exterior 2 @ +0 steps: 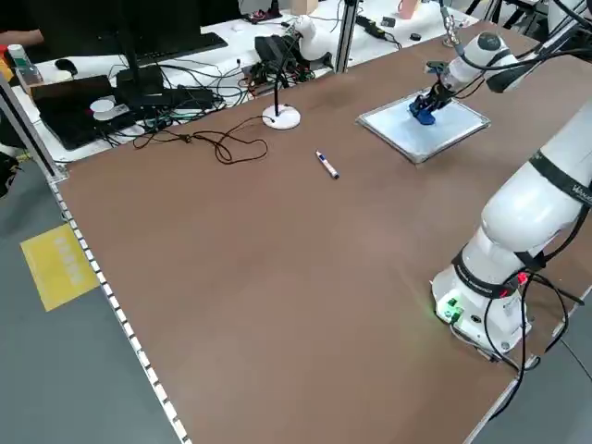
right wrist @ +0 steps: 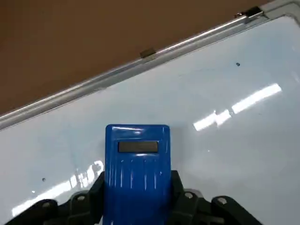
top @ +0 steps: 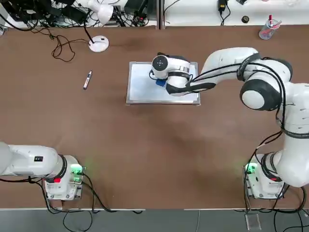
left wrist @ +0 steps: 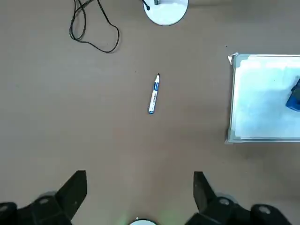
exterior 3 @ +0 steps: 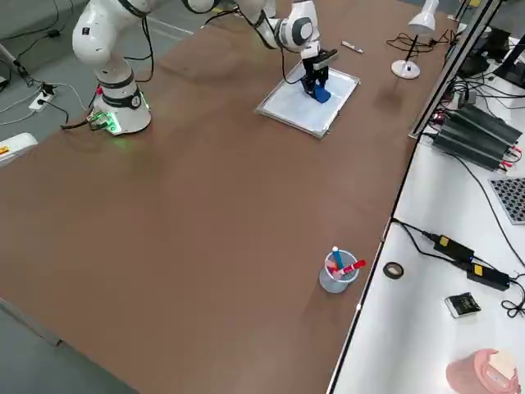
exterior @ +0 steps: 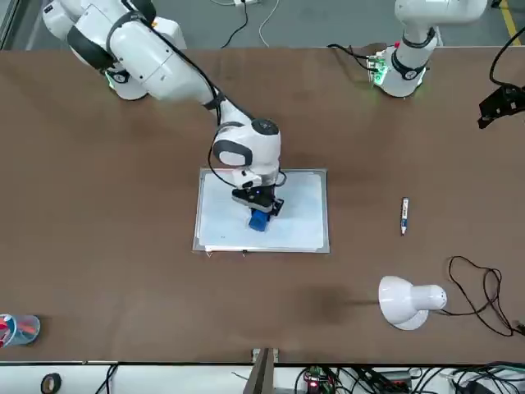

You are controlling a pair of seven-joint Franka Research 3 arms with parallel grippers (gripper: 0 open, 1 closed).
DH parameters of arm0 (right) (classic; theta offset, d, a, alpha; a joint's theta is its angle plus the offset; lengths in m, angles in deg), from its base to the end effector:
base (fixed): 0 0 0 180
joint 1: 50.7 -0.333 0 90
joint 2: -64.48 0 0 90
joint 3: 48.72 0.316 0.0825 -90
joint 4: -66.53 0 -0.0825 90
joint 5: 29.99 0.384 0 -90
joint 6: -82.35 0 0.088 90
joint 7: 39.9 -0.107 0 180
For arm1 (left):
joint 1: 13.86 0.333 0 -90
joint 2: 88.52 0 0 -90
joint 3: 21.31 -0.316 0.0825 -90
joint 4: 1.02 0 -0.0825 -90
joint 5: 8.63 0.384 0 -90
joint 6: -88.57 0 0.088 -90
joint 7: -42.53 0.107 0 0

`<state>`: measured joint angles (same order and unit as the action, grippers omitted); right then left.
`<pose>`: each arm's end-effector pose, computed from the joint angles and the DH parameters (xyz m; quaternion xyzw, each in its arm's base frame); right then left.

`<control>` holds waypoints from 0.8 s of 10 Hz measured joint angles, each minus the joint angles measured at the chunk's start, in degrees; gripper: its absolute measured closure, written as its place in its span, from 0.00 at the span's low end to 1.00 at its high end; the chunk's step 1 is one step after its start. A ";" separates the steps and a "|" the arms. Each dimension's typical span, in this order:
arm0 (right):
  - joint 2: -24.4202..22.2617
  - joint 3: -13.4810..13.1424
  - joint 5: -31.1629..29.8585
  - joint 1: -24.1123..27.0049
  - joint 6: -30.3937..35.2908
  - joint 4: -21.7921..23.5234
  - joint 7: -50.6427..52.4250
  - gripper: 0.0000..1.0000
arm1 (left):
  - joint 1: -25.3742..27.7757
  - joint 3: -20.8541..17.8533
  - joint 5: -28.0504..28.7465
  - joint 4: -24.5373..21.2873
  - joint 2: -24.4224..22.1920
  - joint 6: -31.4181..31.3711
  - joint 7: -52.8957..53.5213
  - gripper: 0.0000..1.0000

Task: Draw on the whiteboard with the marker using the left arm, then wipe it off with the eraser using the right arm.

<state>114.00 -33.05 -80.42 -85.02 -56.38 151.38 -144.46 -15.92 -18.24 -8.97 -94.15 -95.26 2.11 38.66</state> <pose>0.4970 0.5301 0.1831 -0.9553 0.2038 -0.2135 0.0183 0.5088 -0.0482 0.6560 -0.9999 0.0110 -0.0005 0.0001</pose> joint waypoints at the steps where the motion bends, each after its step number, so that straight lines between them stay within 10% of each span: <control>1: 0.64 -0.32 -0.23 -0.66 0.07 -1.16 -0.58 0.44 | 0.01 -0.01 0.00 0.00 0.01 0.00 0.00 0.00; 8: -0.02 -0.56 2.19 0.61 -2.08 -0.59 -0.46 0.44 | 0.05 -0.03 0.00 -0.04 0.21 0.00 0.00 0.00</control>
<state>113.98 -33.61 -78.23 -84.41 -58.46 150.79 -144.92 -15.87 -18.27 -8.97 -94.19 -95.05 2.11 38.66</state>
